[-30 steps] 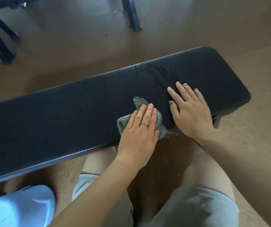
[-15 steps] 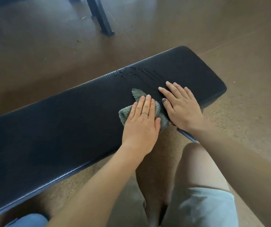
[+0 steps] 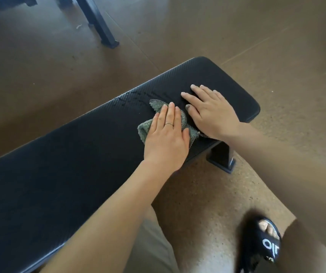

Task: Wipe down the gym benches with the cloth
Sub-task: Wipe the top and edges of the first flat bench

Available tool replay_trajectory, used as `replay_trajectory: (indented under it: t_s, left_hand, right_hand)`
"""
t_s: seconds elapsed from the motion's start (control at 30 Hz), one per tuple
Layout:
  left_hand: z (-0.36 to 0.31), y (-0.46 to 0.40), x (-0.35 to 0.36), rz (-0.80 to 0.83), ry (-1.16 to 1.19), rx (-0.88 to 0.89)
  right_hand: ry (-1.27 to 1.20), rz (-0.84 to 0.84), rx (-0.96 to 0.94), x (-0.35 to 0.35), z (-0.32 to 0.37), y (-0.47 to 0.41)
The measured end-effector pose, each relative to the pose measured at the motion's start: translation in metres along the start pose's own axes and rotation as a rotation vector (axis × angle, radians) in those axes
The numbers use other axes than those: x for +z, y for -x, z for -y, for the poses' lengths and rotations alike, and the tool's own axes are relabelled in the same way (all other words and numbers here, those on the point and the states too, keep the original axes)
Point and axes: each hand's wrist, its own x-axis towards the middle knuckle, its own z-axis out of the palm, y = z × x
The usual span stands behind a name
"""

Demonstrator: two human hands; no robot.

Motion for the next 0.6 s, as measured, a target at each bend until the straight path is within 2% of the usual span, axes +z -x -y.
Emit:
replay_trajectory:
  t_s: [0.17,0.33,0.6]
  left_hand:
    - [0.001,-0.068,-0.007,-0.014,0.028,-0.097]
    - [-0.006,-0.083,-0.007,-0.054,0.025,-0.197]
    - [-0.07,0.01,0.009,-0.108,0.044,-0.443]
  right_hand:
    - [0.003,-0.243,-0.142,0.0,-0.022,-0.048]
    - [-0.107,-0.375,-0.164,0.007,-0.031,-0.073]
    - [-0.175,-0.302,-0.219,0.001,-0.034,-0.065]
